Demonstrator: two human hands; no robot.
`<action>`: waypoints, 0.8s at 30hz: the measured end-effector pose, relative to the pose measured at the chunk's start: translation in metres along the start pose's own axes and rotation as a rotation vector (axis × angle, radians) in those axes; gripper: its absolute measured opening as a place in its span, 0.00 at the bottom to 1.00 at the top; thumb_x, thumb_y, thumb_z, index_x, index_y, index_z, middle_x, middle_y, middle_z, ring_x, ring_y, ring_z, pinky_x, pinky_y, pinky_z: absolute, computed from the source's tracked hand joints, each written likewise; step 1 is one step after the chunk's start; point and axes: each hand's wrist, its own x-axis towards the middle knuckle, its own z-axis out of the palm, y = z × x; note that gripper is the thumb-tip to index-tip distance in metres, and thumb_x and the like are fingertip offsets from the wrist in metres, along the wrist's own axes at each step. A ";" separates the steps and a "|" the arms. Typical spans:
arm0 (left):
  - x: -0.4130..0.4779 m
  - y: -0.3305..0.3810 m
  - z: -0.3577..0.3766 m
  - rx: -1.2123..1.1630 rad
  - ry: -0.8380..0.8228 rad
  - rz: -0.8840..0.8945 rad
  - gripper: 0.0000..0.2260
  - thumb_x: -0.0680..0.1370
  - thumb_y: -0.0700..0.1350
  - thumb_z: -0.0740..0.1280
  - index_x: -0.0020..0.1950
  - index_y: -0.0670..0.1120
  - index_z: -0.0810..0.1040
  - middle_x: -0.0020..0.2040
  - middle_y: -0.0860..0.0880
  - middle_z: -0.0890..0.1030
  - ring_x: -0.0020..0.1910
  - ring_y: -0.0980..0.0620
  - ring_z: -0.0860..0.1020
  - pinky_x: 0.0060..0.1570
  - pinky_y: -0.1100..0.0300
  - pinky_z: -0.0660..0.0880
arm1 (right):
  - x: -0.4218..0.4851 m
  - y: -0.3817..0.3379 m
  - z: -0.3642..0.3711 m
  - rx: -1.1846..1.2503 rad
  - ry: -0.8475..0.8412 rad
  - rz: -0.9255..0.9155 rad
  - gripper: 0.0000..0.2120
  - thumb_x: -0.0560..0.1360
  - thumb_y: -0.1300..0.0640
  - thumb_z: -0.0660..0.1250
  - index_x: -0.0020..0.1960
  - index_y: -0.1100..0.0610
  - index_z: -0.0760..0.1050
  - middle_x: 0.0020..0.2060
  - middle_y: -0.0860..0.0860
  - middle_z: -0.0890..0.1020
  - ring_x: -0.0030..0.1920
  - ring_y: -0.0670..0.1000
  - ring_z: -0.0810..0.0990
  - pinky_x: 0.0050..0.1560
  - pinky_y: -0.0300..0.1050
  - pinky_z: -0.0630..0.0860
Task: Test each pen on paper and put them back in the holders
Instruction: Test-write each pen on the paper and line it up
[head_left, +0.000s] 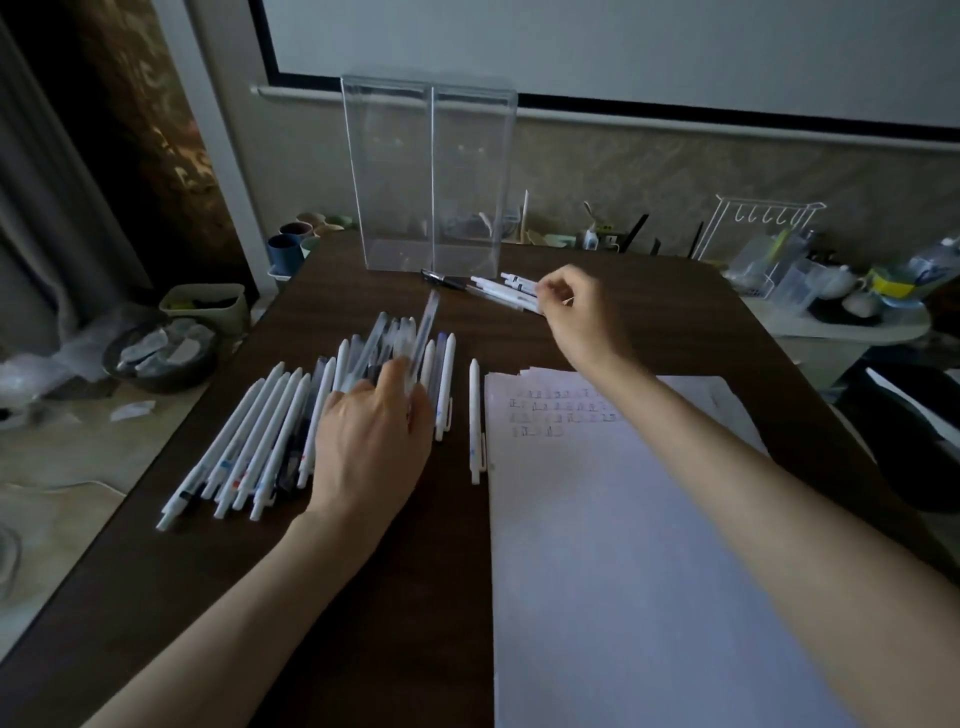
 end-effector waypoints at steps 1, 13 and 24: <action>-0.001 0.001 0.001 0.053 0.003 0.003 0.09 0.78 0.45 0.61 0.54 0.43 0.75 0.31 0.49 0.76 0.29 0.50 0.75 0.41 0.52 0.74 | 0.009 0.007 0.004 -0.102 -0.025 -0.029 0.06 0.78 0.57 0.62 0.50 0.57 0.78 0.46 0.52 0.81 0.47 0.50 0.78 0.47 0.47 0.74; -0.004 0.002 0.004 0.176 0.037 0.021 0.10 0.74 0.50 0.68 0.40 0.44 0.78 0.27 0.50 0.77 0.34 0.47 0.78 0.38 0.53 0.72 | 0.040 0.016 0.049 -0.578 -0.134 -0.058 0.10 0.78 0.55 0.64 0.55 0.60 0.75 0.56 0.56 0.74 0.59 0.56 0.71 0.54 0.50 0.71; -0.005 0.009 0.004 0.049 0.056 0.172 0.13 0.74 0.52 0.64 0.50 0.44 0.79 0.27 0.53 0.75 0.30 0.51 0.75 0.30 0.61 0.66 | -0.028 0.001 -0.022 -0.175 -0.119 -0.113 0.05 0.77 0.58 0.65 0.48 0.61 0.76 0.40 0.52 0.81 0.40 0.52 0.79 0.40 0.46 0.74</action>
